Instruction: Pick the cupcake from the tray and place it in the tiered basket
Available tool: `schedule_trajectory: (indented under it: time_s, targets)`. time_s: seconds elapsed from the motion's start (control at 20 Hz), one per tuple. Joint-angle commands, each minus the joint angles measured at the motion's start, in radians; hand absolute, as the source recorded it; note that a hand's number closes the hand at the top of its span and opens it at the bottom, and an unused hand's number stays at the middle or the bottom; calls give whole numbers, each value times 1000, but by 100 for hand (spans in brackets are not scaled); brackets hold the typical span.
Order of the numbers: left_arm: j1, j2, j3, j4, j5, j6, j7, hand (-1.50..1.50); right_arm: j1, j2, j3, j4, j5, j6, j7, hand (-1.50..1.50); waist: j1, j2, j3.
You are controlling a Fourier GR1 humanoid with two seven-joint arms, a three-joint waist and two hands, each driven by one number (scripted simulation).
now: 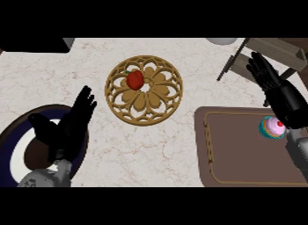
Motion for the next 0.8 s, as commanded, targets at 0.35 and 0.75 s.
schedule_trajectory:
  time_s: [0.35, 0.75]
  targets:
    - [66, 154, 85, 5, -21, -96, -42, 0, 156, -45, -202, -17, 165, -415, 137, 150, -74, 31, 31]
    - [99, 198, 151, 38, 29, -229, -94, 0, 290, -18, -126, -267, 375, -651, 251, -150, -15, 28, 36]
